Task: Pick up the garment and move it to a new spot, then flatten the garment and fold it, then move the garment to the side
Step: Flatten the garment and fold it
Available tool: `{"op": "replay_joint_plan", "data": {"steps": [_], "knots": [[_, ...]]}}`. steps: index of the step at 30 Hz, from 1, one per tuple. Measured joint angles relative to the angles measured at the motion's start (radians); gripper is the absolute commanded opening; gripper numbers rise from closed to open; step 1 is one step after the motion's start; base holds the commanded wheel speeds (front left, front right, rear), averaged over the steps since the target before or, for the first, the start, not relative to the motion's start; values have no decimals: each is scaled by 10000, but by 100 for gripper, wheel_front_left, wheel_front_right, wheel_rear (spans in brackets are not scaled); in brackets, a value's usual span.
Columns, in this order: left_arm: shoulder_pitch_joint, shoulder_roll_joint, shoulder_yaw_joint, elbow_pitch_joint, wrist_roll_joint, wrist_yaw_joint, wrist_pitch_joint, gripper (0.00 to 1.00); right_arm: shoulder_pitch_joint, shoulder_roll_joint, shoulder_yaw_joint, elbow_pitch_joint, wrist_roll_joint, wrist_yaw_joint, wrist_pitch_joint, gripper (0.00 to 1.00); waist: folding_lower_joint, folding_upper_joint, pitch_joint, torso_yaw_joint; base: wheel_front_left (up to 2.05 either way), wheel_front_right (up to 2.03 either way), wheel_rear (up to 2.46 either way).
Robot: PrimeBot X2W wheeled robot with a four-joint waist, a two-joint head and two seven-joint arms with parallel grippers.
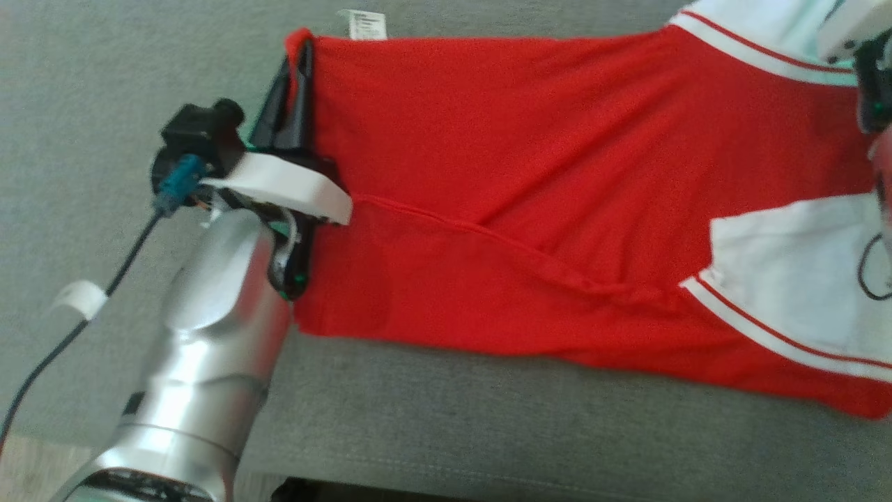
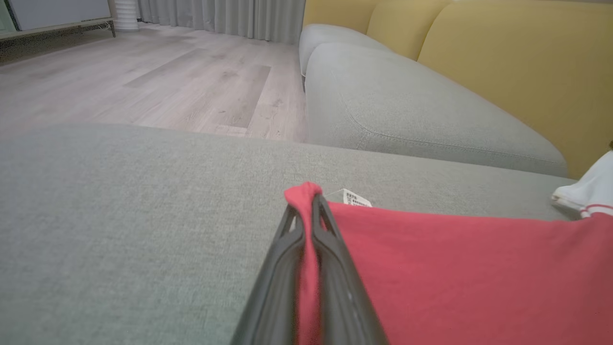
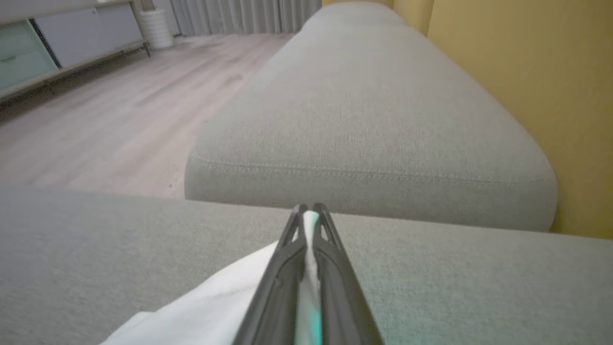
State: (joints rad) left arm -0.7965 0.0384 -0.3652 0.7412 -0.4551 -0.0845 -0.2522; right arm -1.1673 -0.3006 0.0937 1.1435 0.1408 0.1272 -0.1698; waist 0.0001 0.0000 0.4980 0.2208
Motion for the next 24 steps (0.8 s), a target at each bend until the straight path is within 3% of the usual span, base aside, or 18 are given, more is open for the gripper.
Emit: {"op": "replay_joint_plan", "data": {"steps": [6,11,24], "knots": [[24,215,1011,-499,637,40,0,0,-100,568,-261,-366,249,0,-713,0,0,0,-320,-691,0,0,0],[602,303,1718,-878,1166,36,-17,0,478,903,-244,-1218,1294,0,-811,0,-2,1,-786,-1157,0,0,0],[3696,437,3081,-1233,2441,-46,-31,0,6543,1243,938,-5193,4098,0,-811,0,-3,1,-2174,-2231,0,0,0]]}}
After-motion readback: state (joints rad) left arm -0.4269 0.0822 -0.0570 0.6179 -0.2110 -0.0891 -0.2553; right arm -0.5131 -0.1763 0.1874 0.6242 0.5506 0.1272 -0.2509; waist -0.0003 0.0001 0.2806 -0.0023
